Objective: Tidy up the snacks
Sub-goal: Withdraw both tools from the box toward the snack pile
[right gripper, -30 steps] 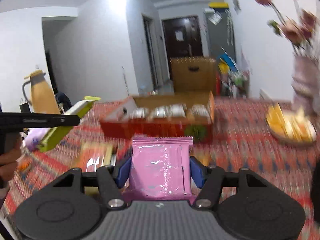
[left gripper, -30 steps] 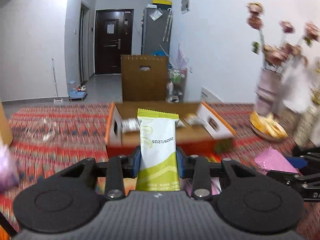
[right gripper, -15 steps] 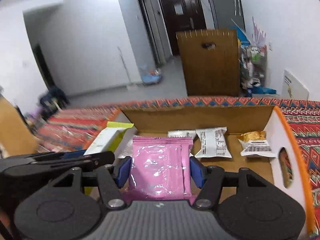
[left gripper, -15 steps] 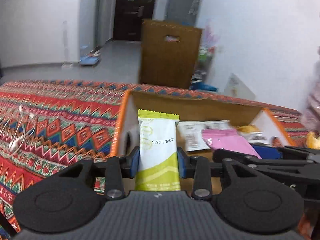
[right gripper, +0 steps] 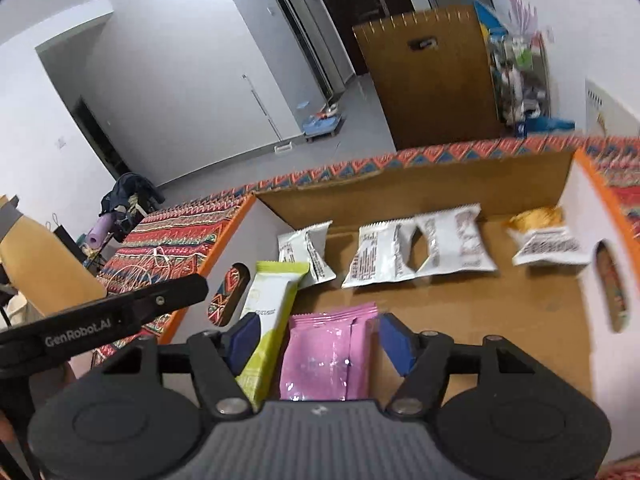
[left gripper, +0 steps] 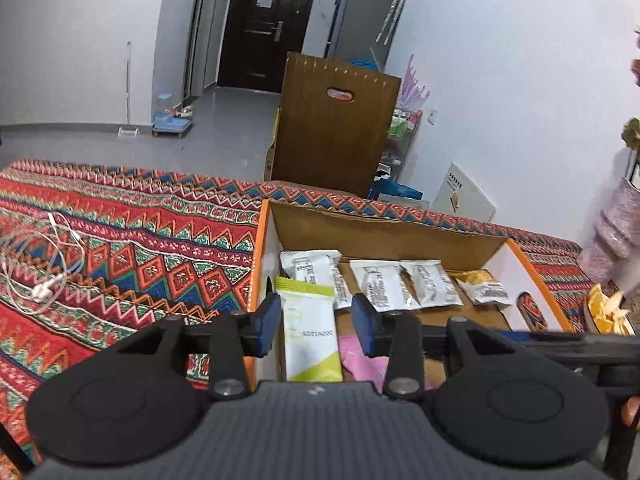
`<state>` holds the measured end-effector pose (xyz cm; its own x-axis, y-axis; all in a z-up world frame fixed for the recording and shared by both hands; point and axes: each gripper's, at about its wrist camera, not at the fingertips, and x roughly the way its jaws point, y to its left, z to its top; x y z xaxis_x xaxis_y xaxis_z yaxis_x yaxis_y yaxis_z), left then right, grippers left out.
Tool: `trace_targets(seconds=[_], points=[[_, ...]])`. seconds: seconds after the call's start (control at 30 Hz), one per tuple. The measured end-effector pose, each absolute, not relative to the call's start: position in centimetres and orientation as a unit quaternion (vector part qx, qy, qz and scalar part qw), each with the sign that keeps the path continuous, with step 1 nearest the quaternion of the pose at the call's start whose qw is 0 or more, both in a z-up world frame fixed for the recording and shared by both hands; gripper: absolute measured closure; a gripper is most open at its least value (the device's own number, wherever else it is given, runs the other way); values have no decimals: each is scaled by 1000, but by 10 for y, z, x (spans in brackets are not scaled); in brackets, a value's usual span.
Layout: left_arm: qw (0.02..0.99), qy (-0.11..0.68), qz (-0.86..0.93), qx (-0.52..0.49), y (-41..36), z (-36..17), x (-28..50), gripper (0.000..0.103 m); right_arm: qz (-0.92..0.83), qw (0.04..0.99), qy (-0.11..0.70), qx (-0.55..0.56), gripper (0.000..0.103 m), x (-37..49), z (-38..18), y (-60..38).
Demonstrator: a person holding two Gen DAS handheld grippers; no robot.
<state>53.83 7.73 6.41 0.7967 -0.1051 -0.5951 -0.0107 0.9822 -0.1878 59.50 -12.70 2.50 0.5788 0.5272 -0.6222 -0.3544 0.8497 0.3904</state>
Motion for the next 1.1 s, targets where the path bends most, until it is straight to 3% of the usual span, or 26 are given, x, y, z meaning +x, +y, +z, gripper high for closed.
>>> trace_targets(seconds=[0.1, 0.13, 0.27, 0.43, 0.73, 1.1], points=[[947, 310, -32, -80, 72, 81, 516, 48, 237, 898, 361, 85, 37, 571, 51, -140], [949, 305, -32, -73, 68, 87, 505, 33, 233, 903, 354, 77, 33, 562, 59, -145], [957, 282, -39, -48, 58, 114, 458, 19, 214, 918, 330, 55, 23, 525, 89, -174], [964, 258, -57, -29, 45, 139, 390, 8, 179, 935, 302, 43, 13, 466, 118, -221], [972, 217, -93, -10, 16, 147, 265, 0, 157, 951, 264, 40, 5, 357, 127, -276], [967, 232, -96, -47, 7, 95, 157, 0, 159, 955, 246, 42, 0, 223, 81, -293]])
